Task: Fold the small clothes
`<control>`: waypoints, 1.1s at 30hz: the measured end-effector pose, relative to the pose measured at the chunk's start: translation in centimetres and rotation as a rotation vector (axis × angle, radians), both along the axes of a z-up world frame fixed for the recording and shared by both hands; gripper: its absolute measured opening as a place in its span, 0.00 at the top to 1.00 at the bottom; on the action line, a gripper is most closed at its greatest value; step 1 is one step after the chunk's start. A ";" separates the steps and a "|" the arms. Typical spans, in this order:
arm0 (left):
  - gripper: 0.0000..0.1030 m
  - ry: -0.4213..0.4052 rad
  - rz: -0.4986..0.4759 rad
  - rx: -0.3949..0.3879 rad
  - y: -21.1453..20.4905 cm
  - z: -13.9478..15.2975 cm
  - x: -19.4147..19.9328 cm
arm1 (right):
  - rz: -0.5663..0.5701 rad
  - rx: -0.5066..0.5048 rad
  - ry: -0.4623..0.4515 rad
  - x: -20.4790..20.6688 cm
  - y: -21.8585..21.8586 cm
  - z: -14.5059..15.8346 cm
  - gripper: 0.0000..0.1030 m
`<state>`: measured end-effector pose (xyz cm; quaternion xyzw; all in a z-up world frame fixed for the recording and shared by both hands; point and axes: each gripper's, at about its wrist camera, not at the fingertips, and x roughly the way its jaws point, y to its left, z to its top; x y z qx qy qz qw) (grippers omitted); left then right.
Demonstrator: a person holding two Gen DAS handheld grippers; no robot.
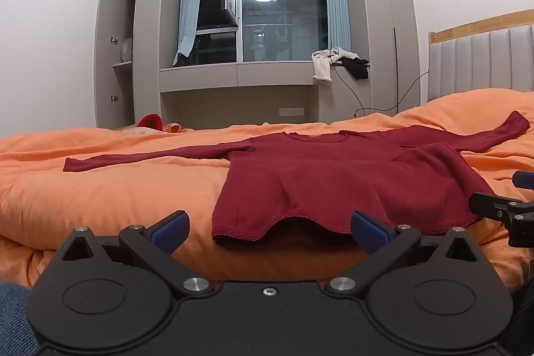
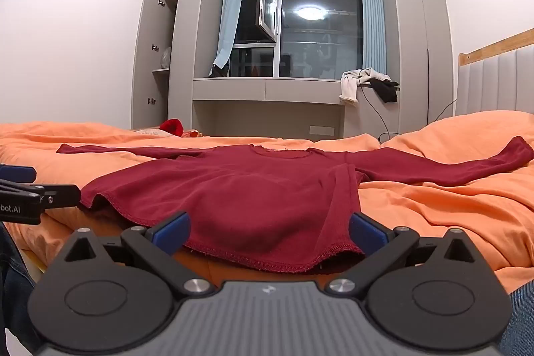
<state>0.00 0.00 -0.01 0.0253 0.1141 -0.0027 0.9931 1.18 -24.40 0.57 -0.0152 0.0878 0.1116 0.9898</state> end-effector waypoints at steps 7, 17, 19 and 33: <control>0.00 0.002 0.000 0.004 0.0 0.0 0.0 | 0.000 0.000 -0.001 0.0 0.0 0.0 0.00; 0.00 0.004 0.000 0.006 0.0 0.0 0.0 | 0.000 -0.002 0.001 0.0 0.1 0.0 0.00; 0.00 0.005 0.000 0.006 0.0 0.0 0.0 | 0.000 -0.002 0.001 0.0 0.1 0.0 0.00; 0.00 0.007 0.000 0.009 0.0 0.0 0.0 | 0.000 -0.004 0.002 0.0 0.3 0.0 0.00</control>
